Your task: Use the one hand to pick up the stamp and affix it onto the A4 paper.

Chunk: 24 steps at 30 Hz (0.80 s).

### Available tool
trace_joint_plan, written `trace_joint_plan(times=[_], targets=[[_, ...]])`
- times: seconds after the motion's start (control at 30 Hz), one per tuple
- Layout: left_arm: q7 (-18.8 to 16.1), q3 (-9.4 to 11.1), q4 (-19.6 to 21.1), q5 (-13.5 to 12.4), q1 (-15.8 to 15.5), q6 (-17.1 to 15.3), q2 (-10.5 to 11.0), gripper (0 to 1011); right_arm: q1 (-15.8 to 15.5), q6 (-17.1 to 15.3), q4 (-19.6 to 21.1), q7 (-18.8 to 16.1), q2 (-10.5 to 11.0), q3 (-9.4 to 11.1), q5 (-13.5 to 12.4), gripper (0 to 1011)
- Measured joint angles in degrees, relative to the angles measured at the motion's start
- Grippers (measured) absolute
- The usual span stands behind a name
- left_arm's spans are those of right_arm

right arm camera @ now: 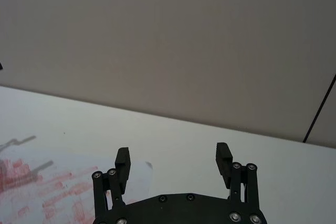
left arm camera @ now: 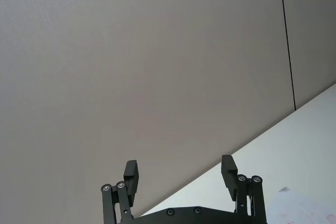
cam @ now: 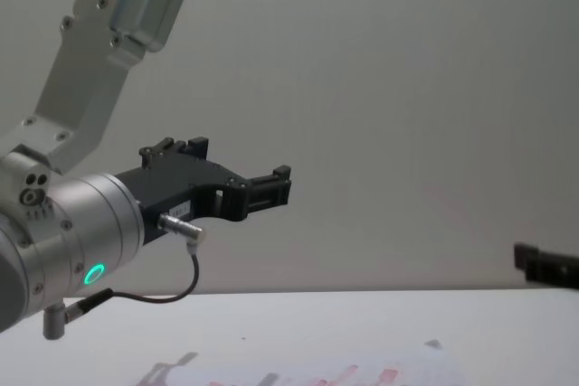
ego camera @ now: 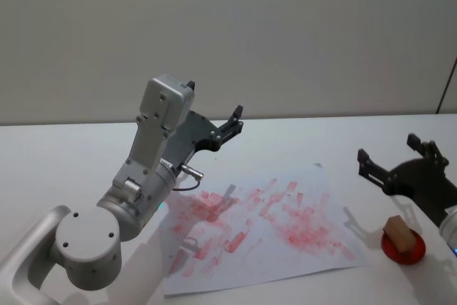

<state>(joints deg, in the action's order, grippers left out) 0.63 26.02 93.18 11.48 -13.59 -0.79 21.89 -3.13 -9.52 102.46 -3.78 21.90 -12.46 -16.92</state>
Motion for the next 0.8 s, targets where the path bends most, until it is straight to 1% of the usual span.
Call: trace_joint_plan(times=[0.13,0.27,0.4,0.8], targets=[[0.0,0.0,0.0,0.0,0.0,0.0,0.0,1001,1.0,3.4,-0.6,0.0,-1.1,-0.2,0.2,1001],[0.0,0.0,0.0,0.0,0.0,0.0,0.0,1001,1.7,5.6,-1.0,0.0,-1.9,-0.4,0.3,1001],[0.0,0.0,0.0,0.0,0.0,0.0,0.0,1001,2.1,7.0,-1.2,0.0,-2.4,-0.5,0.4,1001],[0.0,0.0,0.0,0.0,0.0,0.0,0.0,1001,2.3,7.6,-1.3,0.0,-2.6,-0.5,0.5,1001]])
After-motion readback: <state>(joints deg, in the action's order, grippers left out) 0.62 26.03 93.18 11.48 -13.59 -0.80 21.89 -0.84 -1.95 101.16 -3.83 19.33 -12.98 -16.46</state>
